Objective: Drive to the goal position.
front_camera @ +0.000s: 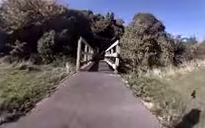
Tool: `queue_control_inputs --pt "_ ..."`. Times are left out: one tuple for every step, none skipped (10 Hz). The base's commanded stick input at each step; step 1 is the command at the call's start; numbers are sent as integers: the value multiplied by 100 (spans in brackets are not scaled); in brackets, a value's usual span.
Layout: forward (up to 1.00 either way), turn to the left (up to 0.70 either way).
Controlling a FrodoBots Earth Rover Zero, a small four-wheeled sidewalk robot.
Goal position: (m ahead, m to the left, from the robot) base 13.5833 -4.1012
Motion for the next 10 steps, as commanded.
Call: queue_control_inputs --pt "100 1" --pt "100 1" --pt "100 1" --pt "100 1" --pt "100 1" --pt "100 1" --pt "100 1" --pt "100 13" --pt "100 19" --pt "100 19"
